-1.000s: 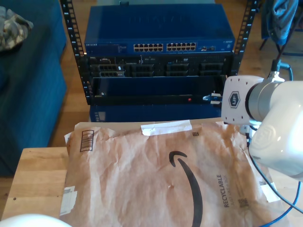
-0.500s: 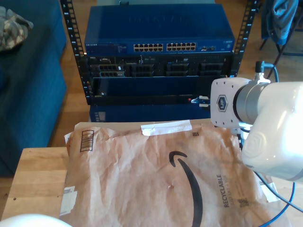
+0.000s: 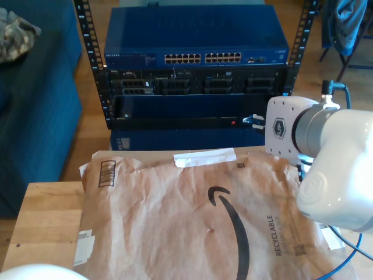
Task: Grab the cable and plug it in
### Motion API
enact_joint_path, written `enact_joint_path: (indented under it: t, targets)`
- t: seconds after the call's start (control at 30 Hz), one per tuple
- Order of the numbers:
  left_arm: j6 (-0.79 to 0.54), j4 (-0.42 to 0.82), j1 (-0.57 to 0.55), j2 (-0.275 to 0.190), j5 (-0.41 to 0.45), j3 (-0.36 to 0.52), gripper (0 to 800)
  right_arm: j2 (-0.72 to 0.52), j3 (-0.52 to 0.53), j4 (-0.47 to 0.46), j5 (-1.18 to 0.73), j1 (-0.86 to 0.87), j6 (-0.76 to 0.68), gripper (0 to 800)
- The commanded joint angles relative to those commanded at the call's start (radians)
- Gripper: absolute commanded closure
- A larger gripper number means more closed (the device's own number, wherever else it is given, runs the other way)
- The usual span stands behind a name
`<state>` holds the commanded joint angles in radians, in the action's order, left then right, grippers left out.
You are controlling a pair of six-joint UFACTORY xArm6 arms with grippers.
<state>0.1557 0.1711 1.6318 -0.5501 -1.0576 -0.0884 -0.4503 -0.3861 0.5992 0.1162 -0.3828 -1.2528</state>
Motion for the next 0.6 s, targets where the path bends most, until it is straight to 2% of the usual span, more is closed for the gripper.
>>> enact_joint_path:
  t: [0.4, 0.6]
  targets:
    - [0.000, 0.000, 0.000, 0.000, 0.000, 0.000, 0, 0.003, -0.031, -0.003, -0.006, -0.005, 0.003, 800]
    - [0.000, 0.000, 0.000, 0.000, 0.000, 0.000, 0, 0.060, -0.110, -0.077, -0.002, -0.005, 0.005, 800]
